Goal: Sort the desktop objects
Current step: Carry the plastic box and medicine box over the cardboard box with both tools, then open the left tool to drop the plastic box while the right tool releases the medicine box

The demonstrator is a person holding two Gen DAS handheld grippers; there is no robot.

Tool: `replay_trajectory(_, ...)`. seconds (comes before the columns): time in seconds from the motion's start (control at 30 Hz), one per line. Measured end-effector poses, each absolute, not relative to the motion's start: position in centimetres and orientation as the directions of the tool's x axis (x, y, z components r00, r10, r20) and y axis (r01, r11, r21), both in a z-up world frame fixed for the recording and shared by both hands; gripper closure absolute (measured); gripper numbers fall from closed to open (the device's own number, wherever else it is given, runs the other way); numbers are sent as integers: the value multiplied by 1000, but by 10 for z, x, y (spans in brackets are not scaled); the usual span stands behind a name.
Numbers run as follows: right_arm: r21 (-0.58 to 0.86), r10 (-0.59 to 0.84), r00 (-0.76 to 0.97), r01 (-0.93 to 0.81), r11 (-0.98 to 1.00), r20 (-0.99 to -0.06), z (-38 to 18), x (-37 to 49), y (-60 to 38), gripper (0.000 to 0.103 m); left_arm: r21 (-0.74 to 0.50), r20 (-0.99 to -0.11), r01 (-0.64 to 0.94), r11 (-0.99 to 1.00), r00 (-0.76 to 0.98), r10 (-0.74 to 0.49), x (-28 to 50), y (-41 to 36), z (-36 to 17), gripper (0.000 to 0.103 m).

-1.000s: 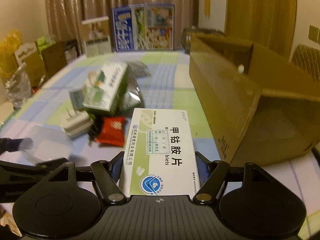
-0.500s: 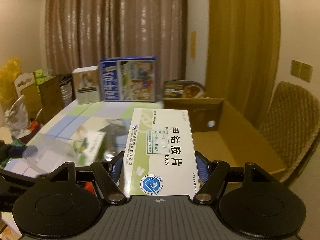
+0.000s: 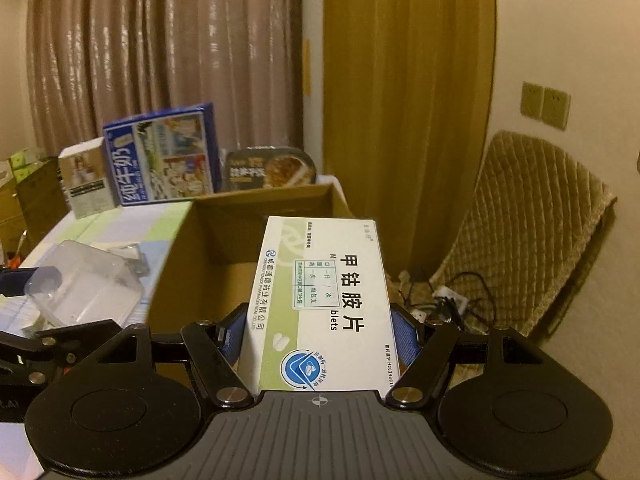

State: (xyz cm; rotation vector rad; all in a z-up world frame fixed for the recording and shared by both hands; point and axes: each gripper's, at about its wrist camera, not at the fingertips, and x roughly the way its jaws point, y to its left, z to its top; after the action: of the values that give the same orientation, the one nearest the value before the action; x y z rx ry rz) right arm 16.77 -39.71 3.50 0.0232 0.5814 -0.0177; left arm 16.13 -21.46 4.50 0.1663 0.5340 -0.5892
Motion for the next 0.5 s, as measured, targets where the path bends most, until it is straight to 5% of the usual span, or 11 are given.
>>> replay_trajectory(0.5,60,14,813,26,998,-582,13,193,-412,35,7,-589,609,793,644,-489,199,-265,20,17)
